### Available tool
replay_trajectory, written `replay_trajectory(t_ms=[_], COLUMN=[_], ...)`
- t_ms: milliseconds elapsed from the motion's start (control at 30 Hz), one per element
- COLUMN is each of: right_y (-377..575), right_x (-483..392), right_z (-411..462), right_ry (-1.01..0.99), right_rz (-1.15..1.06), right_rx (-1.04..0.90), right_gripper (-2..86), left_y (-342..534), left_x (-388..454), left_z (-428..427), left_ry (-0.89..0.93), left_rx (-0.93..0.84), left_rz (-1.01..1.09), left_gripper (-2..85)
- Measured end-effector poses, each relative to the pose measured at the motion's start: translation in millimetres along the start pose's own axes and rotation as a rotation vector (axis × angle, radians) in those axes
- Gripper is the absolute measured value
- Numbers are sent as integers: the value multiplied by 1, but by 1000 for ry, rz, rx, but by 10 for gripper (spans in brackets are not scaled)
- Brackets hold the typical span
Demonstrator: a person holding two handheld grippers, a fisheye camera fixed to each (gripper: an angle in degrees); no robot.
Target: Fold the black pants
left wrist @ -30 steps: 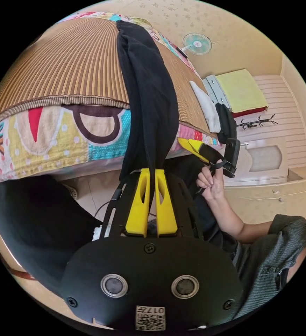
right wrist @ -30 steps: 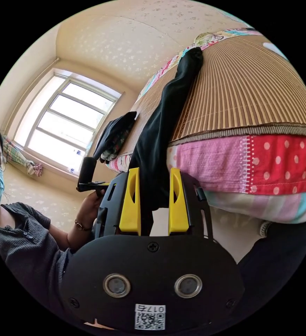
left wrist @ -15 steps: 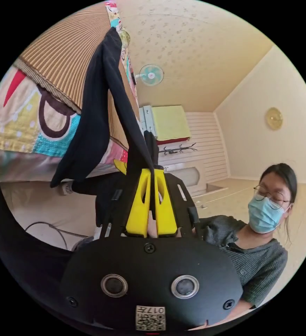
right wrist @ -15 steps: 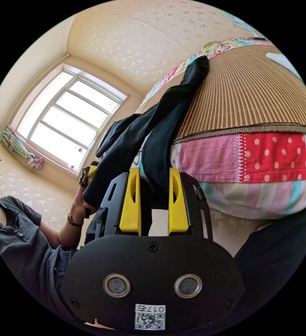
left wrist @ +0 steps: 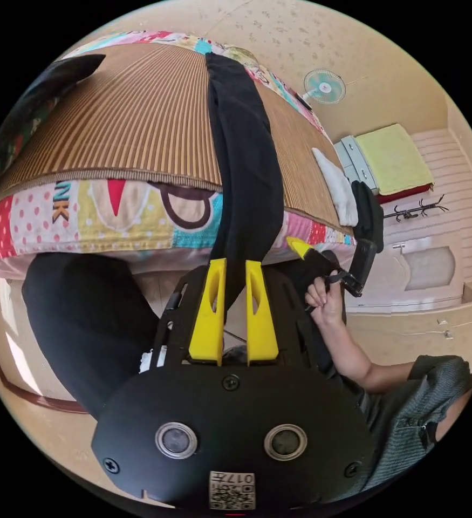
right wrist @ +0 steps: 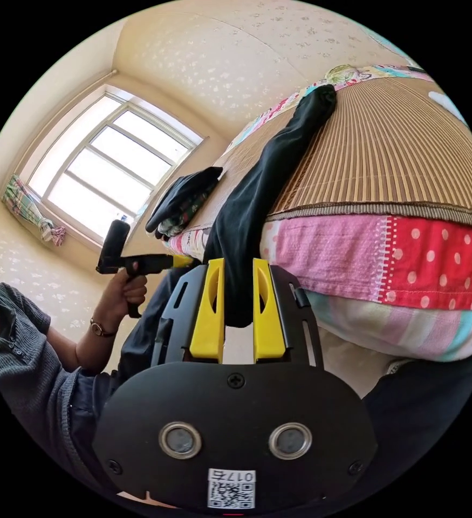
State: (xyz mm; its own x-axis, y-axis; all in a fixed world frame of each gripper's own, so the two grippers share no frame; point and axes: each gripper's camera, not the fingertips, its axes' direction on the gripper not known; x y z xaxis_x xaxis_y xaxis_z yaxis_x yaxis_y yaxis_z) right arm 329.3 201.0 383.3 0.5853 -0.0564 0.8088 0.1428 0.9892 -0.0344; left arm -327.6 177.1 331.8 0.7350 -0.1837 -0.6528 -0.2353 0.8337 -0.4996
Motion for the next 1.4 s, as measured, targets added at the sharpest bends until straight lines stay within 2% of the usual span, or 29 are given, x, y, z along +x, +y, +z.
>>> replay_trajectory(t_ms=[100, 233, 400, 600, 700, 767, 833, 967, 1067, 1167, 1267, 1333, 1400], right_y=[-4, -7, -6, -8, -10, -12, -14, -16, -18, -19, -23, -26, -24], right_x=[10, 19, 23, 29, 29, 29, 30, 24, 11, -4, -16, -38, -58], right_z=[25, 44, 36, 40, 39, 37, 33, 33, 33, 33, 27, 4, -21], right_ry=[-21, -105, -153, -149, -132, -165, -159, -78, -60, -32, -86, -178, -182], right_rz=[27, 53, 41, 84, 95, 93, 125, 142, 129, 100, 101, 64, -14], right_rx=[-131, -229, -235, -244, -247, -234, -239, -300, -331, -344, -343, -271, -180], right_gripper=[75, 57, 30, 24, 22, 22, 21, 21, 21, 21, 20, 19, 18], left_y=[-24, -62, -105, -110, -107, -97, -86, -71, -61, -54, -39, -31, -25], left_x=[3, 17, 25, 34, 32, 10, -8, -30, -37, -30, -14, -4, 6], left_z=[-6, -1, 41, 41, 25, 2, -4, 13, 11, 11, 14, 14, 12], left_ry=[28, -115, -205, -203, -75, 203, 307, 32, 131, 123, 107, 82, 52], left_rx=[61, 196, 91, 86, 130, 239, 291, 242, 285, 240, 206, 184, 153], left_rz=[16, 28, 40, 69, 95, 12, -54, -130, -136, -95, -33, -8, 22], left_gripper=[65, 66, 69, 13, -1, -5, -6, -4, 2, 30, 54, 61, 62])
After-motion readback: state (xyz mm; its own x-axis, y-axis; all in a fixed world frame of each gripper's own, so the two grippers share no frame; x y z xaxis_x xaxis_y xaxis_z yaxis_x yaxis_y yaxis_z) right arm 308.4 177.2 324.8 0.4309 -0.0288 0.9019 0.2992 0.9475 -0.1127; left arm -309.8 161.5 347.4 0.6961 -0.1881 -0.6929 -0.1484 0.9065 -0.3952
